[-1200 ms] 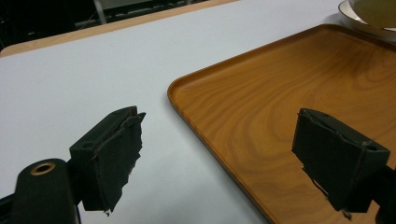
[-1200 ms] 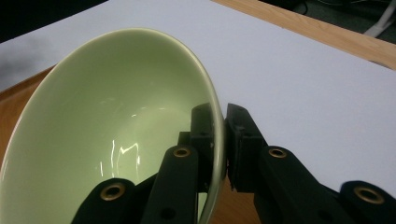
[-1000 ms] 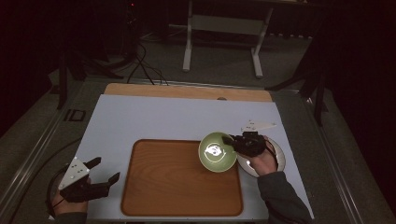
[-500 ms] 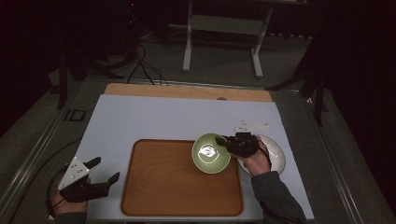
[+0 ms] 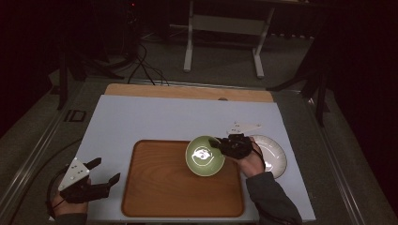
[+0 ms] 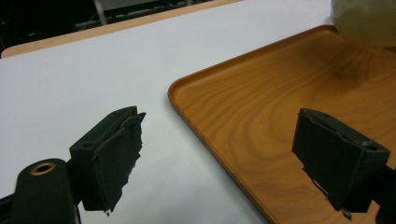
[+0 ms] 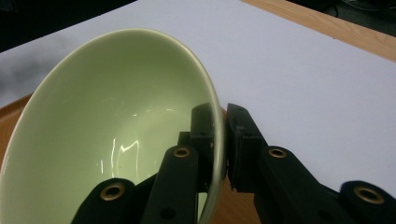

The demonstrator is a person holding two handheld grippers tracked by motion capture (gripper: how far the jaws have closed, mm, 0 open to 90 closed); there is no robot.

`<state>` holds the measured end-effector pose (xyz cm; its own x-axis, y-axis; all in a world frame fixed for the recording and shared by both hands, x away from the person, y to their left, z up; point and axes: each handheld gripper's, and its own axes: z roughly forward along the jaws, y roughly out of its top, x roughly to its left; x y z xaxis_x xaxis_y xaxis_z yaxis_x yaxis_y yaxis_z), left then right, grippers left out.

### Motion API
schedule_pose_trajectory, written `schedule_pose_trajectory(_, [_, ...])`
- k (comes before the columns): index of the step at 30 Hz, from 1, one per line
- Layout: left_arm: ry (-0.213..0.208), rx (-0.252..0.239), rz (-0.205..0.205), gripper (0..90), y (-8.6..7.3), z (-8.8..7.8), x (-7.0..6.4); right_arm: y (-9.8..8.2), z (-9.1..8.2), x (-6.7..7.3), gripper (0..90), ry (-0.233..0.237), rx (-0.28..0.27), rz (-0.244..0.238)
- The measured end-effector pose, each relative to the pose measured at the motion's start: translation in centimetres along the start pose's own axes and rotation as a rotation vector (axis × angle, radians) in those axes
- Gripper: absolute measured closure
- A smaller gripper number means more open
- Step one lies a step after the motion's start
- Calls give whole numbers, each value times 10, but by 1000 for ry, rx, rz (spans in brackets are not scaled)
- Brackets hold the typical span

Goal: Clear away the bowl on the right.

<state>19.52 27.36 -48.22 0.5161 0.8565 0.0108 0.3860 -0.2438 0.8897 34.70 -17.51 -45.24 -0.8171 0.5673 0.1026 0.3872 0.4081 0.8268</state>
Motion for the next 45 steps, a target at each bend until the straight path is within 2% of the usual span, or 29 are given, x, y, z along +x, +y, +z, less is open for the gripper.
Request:
schedule_pose_trajectory(27, [-1,-5,2,154,0,-1,0,2,27,22,819,55,16,-25])
schedule_pose_trajectory(45, [-1,-5,3,154,0,-1,0,-3,36,29,818,71,27,-31])
